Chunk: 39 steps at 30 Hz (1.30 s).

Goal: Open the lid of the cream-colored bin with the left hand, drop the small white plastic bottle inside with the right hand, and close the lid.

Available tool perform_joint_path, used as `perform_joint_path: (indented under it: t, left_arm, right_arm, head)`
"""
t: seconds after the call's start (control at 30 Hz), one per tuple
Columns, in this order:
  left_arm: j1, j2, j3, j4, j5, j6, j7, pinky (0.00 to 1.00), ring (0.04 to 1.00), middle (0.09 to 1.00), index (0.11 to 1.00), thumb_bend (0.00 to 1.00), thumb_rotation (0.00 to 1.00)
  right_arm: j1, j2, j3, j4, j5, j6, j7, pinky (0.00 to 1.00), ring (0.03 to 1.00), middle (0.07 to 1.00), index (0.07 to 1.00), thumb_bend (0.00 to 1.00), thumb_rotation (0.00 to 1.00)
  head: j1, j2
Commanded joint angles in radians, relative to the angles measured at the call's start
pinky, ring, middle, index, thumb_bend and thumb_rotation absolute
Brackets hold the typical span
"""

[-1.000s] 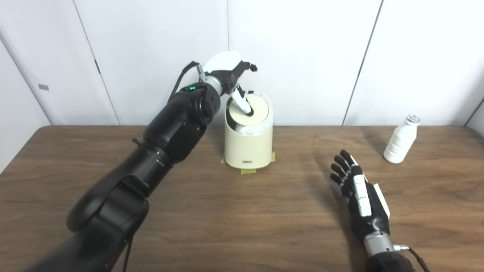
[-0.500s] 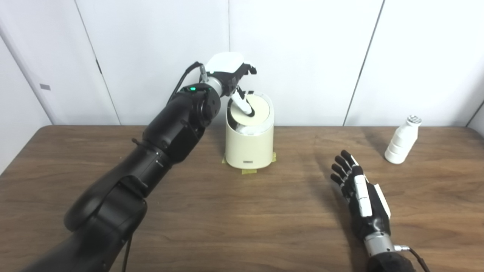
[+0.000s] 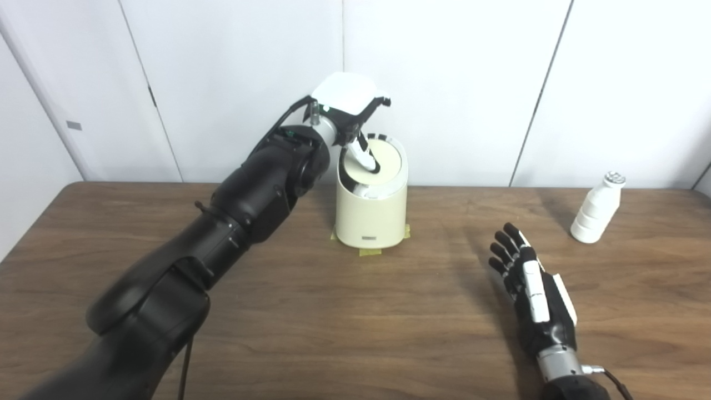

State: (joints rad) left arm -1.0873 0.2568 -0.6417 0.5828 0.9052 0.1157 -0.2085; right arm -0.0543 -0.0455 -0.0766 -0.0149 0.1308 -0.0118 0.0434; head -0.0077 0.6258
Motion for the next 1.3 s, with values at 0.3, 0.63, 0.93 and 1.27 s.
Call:
perform_joint_path:
  t: [0.3,0.63,0.93,1.27]
  left_arm:
    - [-0.043,-0.002,0.161,-0.104,-0.143,0.103,-0.17,0.73,0.857,0.89,0.867,0.98,0.06]
    - [-0.013,0.025,0.407,-0.247,-0.409,0.219,-0.256,0.72,0.793,0.82,0.832,0.82,0.08]
    - [0.157,0.003,0.606,-0.357,-0.617,0.238,-0.148,0.67,0.728,0.767,0.79,0.57,0.26]
    - [0.427,-0.059,0.744,-0.617,-0.813,0.295,-0.062,0.76,0.795,0.822,0.859,0.42,0.55]
  right_arm:
    - [0.007,0.007,-0.007,-0.023,0.017,-0.01,0.0,0.89,0.913,0.921,0.924,0.53,0.91]
    - [0.008,0.001,-0.012,-0.021,0.027,-0.008,0.002,0.88,0.904,0.911,0.92,0.54,0.88]
    - [0.008,-0.004,-0.011,-0.027,0.033,-0.004,0.007,0.86,0.901,0.909,0.917,0.55,0.83]
    - [0.008,-0.012,-0.013,-0.045,0.029,0.015,0.001,0.87,0.903,0.912,0.926,0.54,0.77]
  head:
    - [-0.004,0.006]
    - [-0.001,0.011]
    - [-0.004,0.017]
    - [0.003,0.019]
